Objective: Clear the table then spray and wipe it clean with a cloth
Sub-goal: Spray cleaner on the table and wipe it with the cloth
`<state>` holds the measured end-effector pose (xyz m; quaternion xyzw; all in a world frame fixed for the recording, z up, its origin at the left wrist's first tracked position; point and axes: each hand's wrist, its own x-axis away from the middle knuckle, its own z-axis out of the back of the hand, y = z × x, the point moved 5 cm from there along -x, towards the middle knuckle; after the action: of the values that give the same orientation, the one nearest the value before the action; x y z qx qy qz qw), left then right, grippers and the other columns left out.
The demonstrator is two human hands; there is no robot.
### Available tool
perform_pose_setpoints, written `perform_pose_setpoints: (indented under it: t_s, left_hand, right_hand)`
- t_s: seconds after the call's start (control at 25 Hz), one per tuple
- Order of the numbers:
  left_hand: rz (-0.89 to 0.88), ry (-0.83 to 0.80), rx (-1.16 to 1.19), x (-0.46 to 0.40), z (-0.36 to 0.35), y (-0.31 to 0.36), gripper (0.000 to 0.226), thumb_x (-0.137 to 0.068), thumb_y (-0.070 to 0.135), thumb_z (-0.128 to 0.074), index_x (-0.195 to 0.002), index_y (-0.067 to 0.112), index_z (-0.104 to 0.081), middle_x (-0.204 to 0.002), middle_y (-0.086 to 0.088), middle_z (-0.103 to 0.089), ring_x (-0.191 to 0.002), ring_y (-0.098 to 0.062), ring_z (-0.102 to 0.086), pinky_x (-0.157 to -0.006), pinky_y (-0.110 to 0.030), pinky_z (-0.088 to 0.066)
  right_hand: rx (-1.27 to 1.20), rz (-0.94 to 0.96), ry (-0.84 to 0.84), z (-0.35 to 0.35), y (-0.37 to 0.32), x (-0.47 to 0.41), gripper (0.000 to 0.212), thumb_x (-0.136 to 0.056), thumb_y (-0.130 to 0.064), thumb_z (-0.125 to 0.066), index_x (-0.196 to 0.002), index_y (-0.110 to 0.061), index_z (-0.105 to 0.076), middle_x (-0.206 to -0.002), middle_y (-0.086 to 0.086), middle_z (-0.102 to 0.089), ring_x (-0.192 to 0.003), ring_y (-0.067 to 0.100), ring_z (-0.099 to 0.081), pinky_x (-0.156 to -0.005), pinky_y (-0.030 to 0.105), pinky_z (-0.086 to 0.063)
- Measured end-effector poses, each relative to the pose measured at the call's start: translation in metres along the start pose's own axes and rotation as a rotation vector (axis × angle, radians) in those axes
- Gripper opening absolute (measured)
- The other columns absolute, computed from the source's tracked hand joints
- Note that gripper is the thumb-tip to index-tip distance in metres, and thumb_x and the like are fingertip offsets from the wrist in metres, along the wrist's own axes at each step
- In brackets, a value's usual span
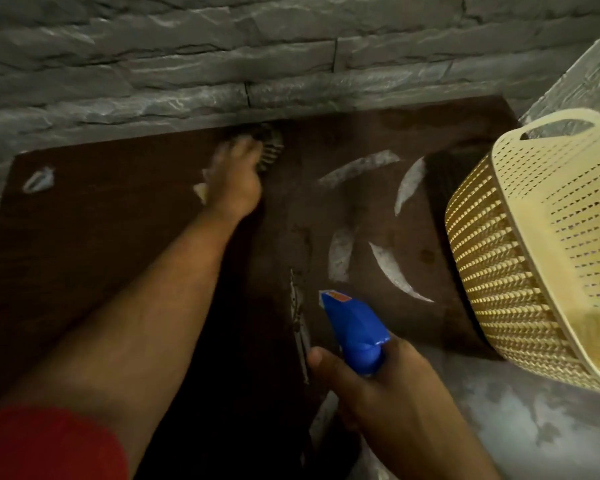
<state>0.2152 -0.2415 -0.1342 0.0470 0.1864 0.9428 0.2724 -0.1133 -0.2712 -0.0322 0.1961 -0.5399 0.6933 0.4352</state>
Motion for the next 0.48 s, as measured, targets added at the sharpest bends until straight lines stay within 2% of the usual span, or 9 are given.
perform_pose_setpoints:
  t_s: [0.04, 0.08, 0.16, 0.24, 0.36, 0.44, 0.48]
  left_hand:
    - [-0.163, -0.027, -0.054, 0.02, -0.012, 0.023, 0.055, -0.089, -0.001, -0.039, -0.14, 0.017, -0.046, -0.153, -0.006, -0.035, -0.138, -0.035, -0.03, -0.114, -0.049, -0.025]
    - [-0.239, -0.055, -0.093, 0.054, -0.02, 0.028, 0.055, -0.09, 0.001, -0.039, -0.142, 0.02, -0.043, -0.154, -0.002, -0.032, -0.14, -0.032, -0.027, -0.112, -0.052, -0.028]
    - [-0.233, -0.095, -0.077, 0.129, -0.009, -0.003, 0.057, -0.092, 0.006, -0.038, -0.144, 0.029, -0.036, -0.156, 0.011, -0.024, -0.145, -0.019, -0.016, -0.109, -0.056, -0.03]
    - [-0.16, -0.054, -0.011, 0.159, 0.022, -0.053, 0.056, -0.092, 0.001, -0.041, -0.143, 0.025, -0.04, -0.155, 0.008, -0.028, -0.145, -0.016, -0.015, -0.113, -0.052, -0.024]
    - [0.006, 0.01, 0.004, 0.071, 0.028, -0.09, 0.052, -0.092, 0.0, -0.042, -0.142, 0.015, -0.043, -0.153, -0.005, -0.033, -0.143, -0.029, -0.021, -0.117, -0.047, -0.019]
    - [0.062, -0.02, 0.014, 0.017, 0.021, -0.059, 0.053, -0.093, 0.004, -0.039, -0.144, 0.02, -0.04, -0.156, -0.001, -0.029, -0.144, -0.028, -0.019, -0.116, -0.051, -0.018]
    - [0.017, -0.052, 0.003, 0.016, 0.011, -0.038, 0.053, -0.094, 0.004, -0.039, -0.144, 0.021, -0.039, -0.156, 0.0, -0.028, -0.144, -0.027, -0.018, -0.116, -0.053, -0.019]
  right_hand:
    - [-0.001, 0.012, -0.005, -0.002, -0.004, 0.0, 0.046, -0.06, -0.073, -0.061, -0.086, -0.035, -0.056, -0.069, -0.006, -0.07, -0.068, 0.007, -0.069, -0.075, 0.032, -0.056]
    - [0.0, 0.019, -0.017, -0.004, -0.008, 0.0, 0.049, -0.058, -0.075, -0.061, -0.088, -0.035, -0.058, -0.072, -0.007, -0.07, -0.07, 0.006, -0.069, -0.076, 0.032, -0.056]
    - [-0.009, 0.013, -0.06, -0.005, -0.014, 0.001, 0.056, -0.057, -0.077, -0.062, -0.095, -0.037, -0.058, -0.081, -0.008, -0.071, -0.076, 0.005, -0.069, -0.08, 0.031, -0.057]
    - [-0.018, 0.009, -0.069, -0.003, -0.015, -0.001, 0.052, -0.061, -0.077, -0.063, -0.098, -0.041, -0.056, -0.085, -0.009, -0.071, -0.079, 0.004, -0.069, -0.083, 0.03, -0.057]
    - [0.016, 0.028, -0.045, -0.004, -0.015, -0.003, 0.044, -0.063, -0.075, -0.061, -0.092, -0.042, -0.053, -0.086, -0.01, -0.07, -0.079, 0.004, -0.068, -0.081, 0.029, -0.056]
    - [0.021, 0.038, 0.003, -0.007, -0.016, -0.004, 0.043, -0.064, -0.074, -0.062, -0.087, -0.038, -0.056, -0.081, -0.01, -0.07, -0.076, 0.004, -0.067, -0.074, 0.026, -0.053]
    - [0.023, 0.041, 0.011, -0.01, -0.016, -0.003, 0.043, -0.064, -0.073, -0.062, -0.087, -0.036, -0.057, -0.078, -0.01, -0.069, -0.075, 0.004, -0.066, -0.071, 0.025, -0.052]
